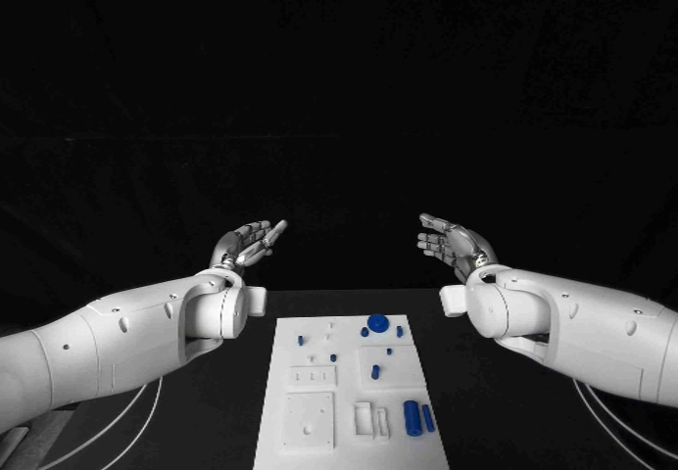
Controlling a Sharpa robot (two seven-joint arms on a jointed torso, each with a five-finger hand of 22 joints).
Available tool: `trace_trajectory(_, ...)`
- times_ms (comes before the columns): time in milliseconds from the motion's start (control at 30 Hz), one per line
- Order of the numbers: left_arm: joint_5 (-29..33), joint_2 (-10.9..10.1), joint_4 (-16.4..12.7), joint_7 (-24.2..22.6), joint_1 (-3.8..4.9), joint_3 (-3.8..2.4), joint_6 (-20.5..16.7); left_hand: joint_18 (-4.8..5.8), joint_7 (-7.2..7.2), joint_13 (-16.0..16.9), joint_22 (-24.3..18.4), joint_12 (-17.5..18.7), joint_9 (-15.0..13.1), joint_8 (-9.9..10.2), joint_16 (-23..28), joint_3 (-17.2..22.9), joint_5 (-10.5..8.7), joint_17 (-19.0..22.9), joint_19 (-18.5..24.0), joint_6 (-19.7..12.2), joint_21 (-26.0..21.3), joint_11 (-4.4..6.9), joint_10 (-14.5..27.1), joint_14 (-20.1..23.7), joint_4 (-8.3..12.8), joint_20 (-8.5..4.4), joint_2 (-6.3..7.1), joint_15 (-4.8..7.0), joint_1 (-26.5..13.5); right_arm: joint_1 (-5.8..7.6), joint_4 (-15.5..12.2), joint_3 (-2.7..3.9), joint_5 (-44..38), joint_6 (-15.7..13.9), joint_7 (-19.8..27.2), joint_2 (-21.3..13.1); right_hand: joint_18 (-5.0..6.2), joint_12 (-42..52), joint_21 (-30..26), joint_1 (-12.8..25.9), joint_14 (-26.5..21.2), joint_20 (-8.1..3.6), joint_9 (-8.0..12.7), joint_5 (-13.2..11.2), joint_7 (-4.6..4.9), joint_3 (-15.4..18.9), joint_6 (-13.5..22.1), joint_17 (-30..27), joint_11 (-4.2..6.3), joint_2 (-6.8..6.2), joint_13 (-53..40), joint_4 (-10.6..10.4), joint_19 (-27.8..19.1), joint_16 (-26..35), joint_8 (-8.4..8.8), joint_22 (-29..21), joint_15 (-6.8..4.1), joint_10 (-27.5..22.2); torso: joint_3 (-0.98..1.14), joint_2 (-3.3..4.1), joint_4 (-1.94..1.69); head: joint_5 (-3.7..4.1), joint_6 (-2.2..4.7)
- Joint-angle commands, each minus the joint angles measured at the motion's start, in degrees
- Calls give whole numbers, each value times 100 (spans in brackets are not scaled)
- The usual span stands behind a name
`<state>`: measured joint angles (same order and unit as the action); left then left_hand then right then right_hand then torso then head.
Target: Assemble the parts on the task board
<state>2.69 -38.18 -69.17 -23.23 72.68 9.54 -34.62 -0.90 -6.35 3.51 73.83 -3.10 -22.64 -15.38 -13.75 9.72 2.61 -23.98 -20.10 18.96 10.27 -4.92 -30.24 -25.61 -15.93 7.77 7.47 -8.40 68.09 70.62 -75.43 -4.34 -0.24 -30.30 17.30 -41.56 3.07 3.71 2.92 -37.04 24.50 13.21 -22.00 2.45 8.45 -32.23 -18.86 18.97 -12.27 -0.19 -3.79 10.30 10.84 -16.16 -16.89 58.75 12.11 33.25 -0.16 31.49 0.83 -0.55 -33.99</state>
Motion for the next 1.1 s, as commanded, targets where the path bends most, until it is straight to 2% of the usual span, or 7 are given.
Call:
trace_trajectory(33, 236, 91, 243, 371, 133, 85, 738, 90, -30, 20, 266, -49, -83, -80, -80, 24, 43, -90, -99, 104, 54, -8, -141, -117, -80, 24, 19, -43, 251, 149, 238, -60, -182, 1248, -860, 60, 126, 67, 65, -501, 213, 71, -223, 64, 380, -207, -261, 127, -89, -58, -39, 293, 172, -155, -227, 598, 78, 381, 0, 0, 1, 0, -1)
trace_trajectory(333, 280, 157, 446, 454, 255, 176, 884, 90, -63, 43, 262, -81, -164, -151, -115, -11, 40, -113, -134, 182, 104, -33, -301, -142, -74, -2, -31, -48, 278, 406, 599, -165, -234, 1819, -1296, 140, 357, 181, 137, -1468, 800, 28, -267, 645, 476, 184, -839, 246, -154, -95, -68, 614, 977, -437, -484, 1664, 146, 1076, 0, 0, 1, 0, -1)
trace_trajectory(467, 317, 126, 432, 420, 223, 187, 1169, 90, -191, 100, 259, -191, -344, -341, -220, -81, 61, -163, -251, 459, 189, -155, -666, -297, -50, -69, -136, -48, 435, 401, 1091, -170, -2440, 1317, -1190, 347, 524, 267, 111, -1863, 1251, 22, -226, 628, 493, 15, -1226, 257, -137, -254, -72, 599, 1413, -558, -557, 1560, 160, 1526, -23, 10, -11, -54, -139)
trace_trajectory(600, 350, 79, 375, 342, 223, 190, 1187, -126, -507, 194, 227, -455, -399, -568, -696, -277, 543, -321, -1099, 1008, 567, -485, -1370, -1206, -43, -298, -261, -212, 880, 387, 1236, -171, -3147, 1294, -1166, 436, 697, 366, 160, -2067, 1777, 5, -204, 676, 441, -165, -1622, 322, 8, -340, -94, 606, 1896, -738, -646, 1498, -29, 1951, -27, 12, -12, -57, -141)
trace_trajectory(867, 260, -130, 65, 383, 225, 190, 1381, -369, -557, 317, 235, -813, -329, -746, -1307, -637, 1110, -466, -1966, 1970, 985, -455, -2707, -2352, 5, -502, -444, 28, 1776, 298, 1361, -170, -5153, 1213, -1228, 608, 1193, 564, 499, -2457, 3253, -47, -147, 576, 300, -616, -2361, 753, 330, -459, -221, 610, 3458, -1341, -755, 1324, -702, 2825, -17, 32, -13, -65, -145)
trace_trajectory(933, 243, -204, -63, 368, 226, 189, 1480, -394, -476, 364, 246, -881, -337, -798, -1468, -732, 1145, -523, -2197, 2211, 1136, -344, -3009, -2621, 11, -598, -498, 152, 1973, 280, 1294, -169, -5845, 1117, -1356, 603, 1193, 567, 870, -2547, 4062, -362, -144, 616, 273, -683, -2538, 1072, 422, -534, -253, 612, 4412, -1755, -767, 1322, -1041, 3005, -16, 54, -30, -55, -138)
trace_trajectory(1100, 242, -431, -484, 348, 232, 186, 1589, -364, -454, 357, 238, -784, -279, -709, -1659, -967, 1170, -593, -2406, 2333, 1330, -305, -3174, -2840, -34, -737, -531, 281, 2267, 250, 1295, -168, -6829, 1192, -1543, 707, 1193, 589, 1738, -2806, 5325, -1014, -135, 419, 205, -699, -2756, 1800, 668, -807, -322, 585, 6024, -2934, -767, 1616, -1304, 3264, -1, 140, -77, -27, -117)
